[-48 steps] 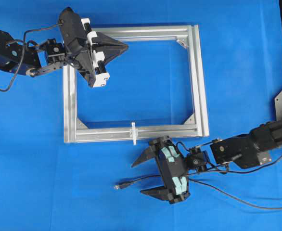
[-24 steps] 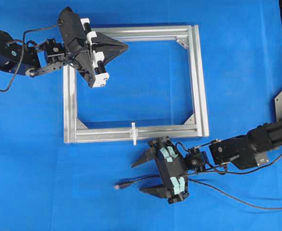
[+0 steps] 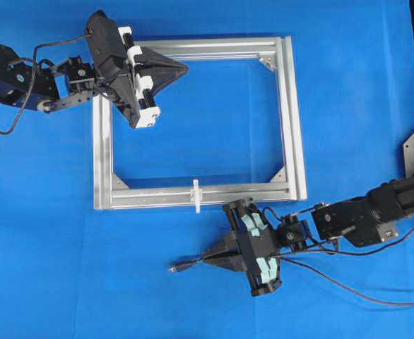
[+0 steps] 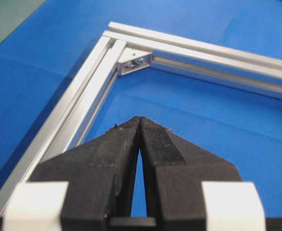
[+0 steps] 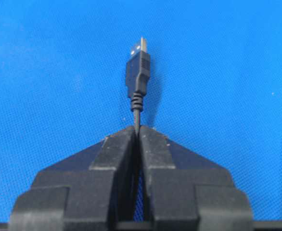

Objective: Insert the wire through the string loop located in the center.
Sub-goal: 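Close the right gripper on the cable just behind the USB plug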

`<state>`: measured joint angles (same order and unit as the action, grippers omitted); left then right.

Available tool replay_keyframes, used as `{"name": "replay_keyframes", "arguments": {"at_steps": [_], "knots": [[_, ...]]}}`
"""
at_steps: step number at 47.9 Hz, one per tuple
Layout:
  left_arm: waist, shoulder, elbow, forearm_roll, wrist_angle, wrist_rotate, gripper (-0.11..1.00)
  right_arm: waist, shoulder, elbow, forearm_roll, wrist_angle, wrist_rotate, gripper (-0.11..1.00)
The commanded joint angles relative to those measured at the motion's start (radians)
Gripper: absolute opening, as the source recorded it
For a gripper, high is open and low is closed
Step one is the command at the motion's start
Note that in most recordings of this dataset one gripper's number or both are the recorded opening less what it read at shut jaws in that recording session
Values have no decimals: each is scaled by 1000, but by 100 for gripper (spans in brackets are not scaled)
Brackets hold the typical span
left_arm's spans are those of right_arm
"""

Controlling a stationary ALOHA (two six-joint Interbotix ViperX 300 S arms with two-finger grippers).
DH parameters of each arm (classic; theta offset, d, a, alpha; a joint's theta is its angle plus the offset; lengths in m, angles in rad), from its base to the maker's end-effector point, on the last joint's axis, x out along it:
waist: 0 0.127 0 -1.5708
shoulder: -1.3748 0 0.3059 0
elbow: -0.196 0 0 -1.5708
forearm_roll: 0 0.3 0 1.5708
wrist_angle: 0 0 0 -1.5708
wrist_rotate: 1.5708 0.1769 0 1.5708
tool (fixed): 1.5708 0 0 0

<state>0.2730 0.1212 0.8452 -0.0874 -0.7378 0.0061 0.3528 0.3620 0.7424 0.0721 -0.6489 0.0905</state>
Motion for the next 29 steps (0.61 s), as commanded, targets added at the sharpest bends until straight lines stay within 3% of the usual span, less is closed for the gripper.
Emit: {"name": "replay_keyframes", "arguments": {"at_steps": [1, 13, 29], "knots": [[0, -31, -6, 3, -5, 3, 0, 5, -32, -9, -2, -5, 2, -3], [0, -31, -6, 3, -5, 3, 0, 9, -61, -18, -3, 23, 6, -3], [0, -35, -6, 3, -5, 3, 0, 11, -239, -26, -3, 190, 3, -3]]}}
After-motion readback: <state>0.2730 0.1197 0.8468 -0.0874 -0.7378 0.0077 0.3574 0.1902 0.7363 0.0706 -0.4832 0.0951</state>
